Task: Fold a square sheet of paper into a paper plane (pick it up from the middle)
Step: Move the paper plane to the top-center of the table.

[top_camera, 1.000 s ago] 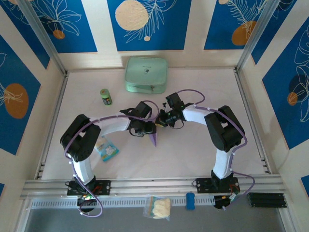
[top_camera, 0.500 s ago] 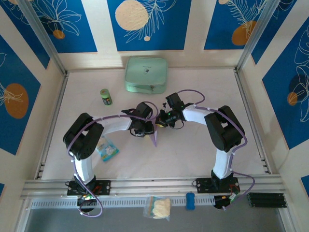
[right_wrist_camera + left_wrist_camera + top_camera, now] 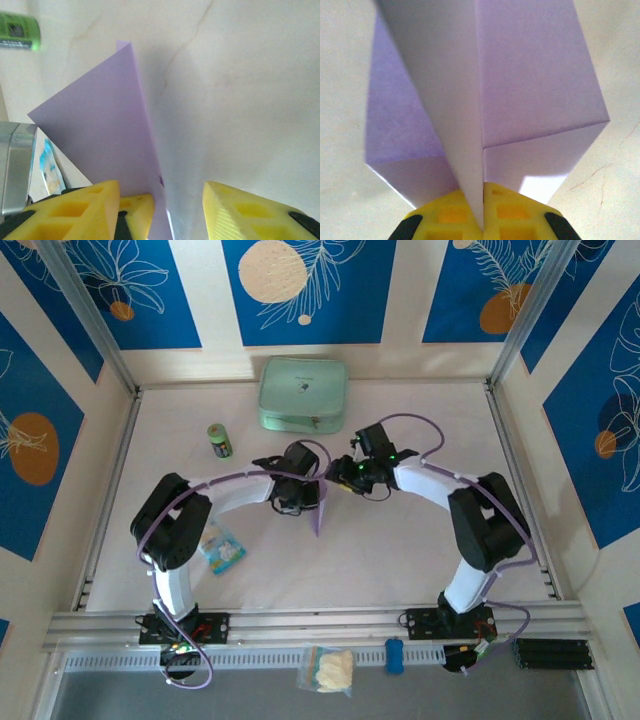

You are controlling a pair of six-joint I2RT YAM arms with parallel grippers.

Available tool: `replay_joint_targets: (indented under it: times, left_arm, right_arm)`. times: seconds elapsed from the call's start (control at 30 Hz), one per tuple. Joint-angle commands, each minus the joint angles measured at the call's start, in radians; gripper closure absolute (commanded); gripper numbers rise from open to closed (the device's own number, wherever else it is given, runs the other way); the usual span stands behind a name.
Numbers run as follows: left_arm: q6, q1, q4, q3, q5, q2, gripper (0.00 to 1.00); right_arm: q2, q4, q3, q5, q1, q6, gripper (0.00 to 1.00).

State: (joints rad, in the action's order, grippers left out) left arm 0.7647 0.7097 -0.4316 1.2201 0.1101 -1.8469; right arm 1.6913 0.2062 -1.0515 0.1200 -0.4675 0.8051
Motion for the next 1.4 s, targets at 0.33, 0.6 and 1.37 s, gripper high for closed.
replay_joint_targets:
  times: [0.33, 0.6, 1.37]
  left_arm:
    - [-0.213, -0.063, -0.388, 0.535, -0.167, -0.280, 0.94]
    - [-0.226, -0.078, -0.509, 0.754, -0.192, -0.433, 0.91]
    - [-0.179, -0.092, -0.499, 0.805, -0.146, -0.535, 0.70]
  right_arm:
    - [-0.229, 0.010, 0.181, -0.197, 0.111, -0.052, 0.38]
    - [-0.245, -0.011, 0.221, -0.157, 0.149, -0.066, 0.35]
    - [-0.200, -0.028, 0.218, -0.081, 0.187, -0.066, 0.36]
